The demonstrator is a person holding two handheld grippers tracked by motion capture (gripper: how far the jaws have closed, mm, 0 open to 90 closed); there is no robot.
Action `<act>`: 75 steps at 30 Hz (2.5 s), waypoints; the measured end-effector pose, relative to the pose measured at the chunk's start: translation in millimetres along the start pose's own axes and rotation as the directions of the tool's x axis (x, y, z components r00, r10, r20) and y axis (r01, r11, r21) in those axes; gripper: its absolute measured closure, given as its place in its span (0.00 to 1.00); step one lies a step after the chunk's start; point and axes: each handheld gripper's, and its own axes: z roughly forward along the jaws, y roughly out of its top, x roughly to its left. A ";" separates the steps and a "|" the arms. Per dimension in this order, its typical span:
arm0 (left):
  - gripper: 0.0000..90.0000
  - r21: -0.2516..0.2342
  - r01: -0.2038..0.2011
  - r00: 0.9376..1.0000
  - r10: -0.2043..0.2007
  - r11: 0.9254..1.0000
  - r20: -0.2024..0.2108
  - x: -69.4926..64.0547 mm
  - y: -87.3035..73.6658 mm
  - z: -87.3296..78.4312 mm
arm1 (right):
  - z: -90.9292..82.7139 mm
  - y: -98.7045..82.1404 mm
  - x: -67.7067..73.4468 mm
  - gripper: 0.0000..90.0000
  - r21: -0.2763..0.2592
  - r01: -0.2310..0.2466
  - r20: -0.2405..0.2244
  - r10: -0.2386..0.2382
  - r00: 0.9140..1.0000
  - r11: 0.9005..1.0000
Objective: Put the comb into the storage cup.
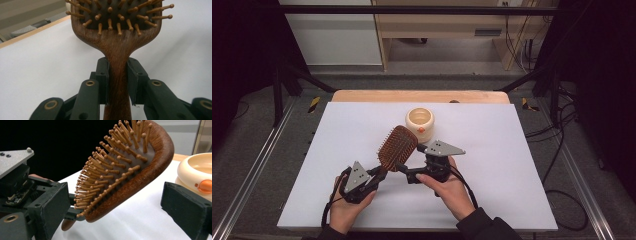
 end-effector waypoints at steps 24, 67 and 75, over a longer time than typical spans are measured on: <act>0.81 -0.029 -0.016 1.000 0.017 0.999 0.005 -6.8 2.3 -0.9 | 8.1 9.0 4.6 0.12 -0.022 -0.068 -0.032 0.067 0.997 0.997; 0.81 -0.049 -0.027 1.000 0.027 0.998 0.006 -10.3 3.1 -1.7 | 6.1 14.5 -2.1 0.24 -0.070 -0.125 -0.030 0.123 0.992 0.990; 0.81 -0.053 -0.029 1.000 0.029 0.998 0.005 -10.4 3.3 -2.2 | 6.2 17.8 -1.5 0.25 -0.079 -0.123 -0.033 0.121 0.992 0.989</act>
